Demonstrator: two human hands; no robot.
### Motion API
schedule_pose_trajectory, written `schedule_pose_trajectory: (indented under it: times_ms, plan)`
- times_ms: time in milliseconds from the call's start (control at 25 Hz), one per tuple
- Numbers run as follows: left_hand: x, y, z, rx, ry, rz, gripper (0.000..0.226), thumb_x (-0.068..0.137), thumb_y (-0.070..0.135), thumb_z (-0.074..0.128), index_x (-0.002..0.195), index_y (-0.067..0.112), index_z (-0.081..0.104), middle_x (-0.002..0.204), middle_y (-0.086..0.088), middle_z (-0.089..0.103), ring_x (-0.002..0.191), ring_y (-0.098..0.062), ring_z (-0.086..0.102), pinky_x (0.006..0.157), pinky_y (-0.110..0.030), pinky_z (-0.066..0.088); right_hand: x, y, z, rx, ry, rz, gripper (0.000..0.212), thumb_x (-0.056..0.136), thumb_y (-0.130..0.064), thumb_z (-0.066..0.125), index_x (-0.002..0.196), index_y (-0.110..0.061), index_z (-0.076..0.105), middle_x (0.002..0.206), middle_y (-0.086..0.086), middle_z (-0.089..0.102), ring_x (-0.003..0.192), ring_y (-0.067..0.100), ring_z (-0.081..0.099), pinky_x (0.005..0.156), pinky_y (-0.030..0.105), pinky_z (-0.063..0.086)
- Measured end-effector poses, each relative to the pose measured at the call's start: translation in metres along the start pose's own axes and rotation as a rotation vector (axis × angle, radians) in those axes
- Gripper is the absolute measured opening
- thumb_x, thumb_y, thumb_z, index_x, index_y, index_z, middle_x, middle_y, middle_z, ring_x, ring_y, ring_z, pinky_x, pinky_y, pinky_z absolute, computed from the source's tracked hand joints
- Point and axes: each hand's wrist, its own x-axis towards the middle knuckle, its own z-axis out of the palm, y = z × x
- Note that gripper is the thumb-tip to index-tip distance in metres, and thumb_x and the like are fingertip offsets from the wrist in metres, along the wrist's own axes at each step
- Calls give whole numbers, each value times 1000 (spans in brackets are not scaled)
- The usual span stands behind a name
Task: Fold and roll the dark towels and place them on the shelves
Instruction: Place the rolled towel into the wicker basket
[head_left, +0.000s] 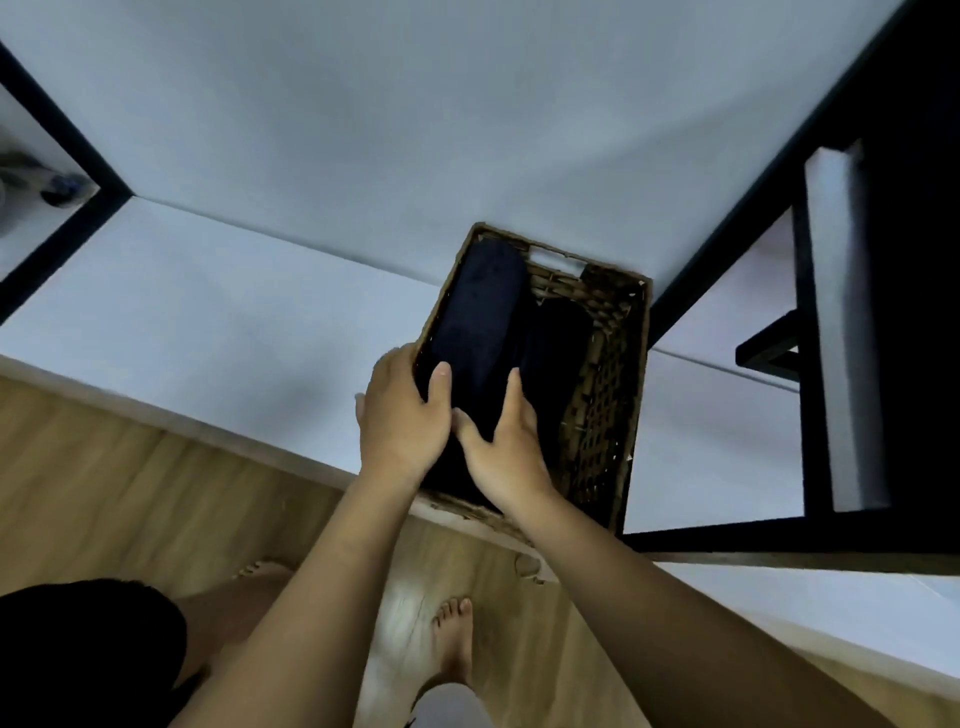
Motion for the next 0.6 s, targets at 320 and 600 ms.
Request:
schedule_pose_trajectory:
  times_ms: [320, 600]
  plan:
    - [-169, 120, 20, -466, 199, 465, 32, 97, 28, 47, 125, 16, 57, 121, 6, 58, 114, -6, 55, 90, -8, 39, -162, 25, -116, 9, 12, -503, 20, 89, -12, 61, 104, -25, 63, 87, -10, 68, 83, 2, 63, 68, 19, 50]
    - [-275, 168, 44, -555, 122, 573, 25, 97, 29, 46, 115, 19, 59, 109, 4, 61, 105, -15, 60, 86, -30, 51, -212, 7, -298, 375, 713, -271, 38, 80, -39, 70, 113, -26, 58, 88, -11, 65, 84, 10, 65, 73, 31, 50]
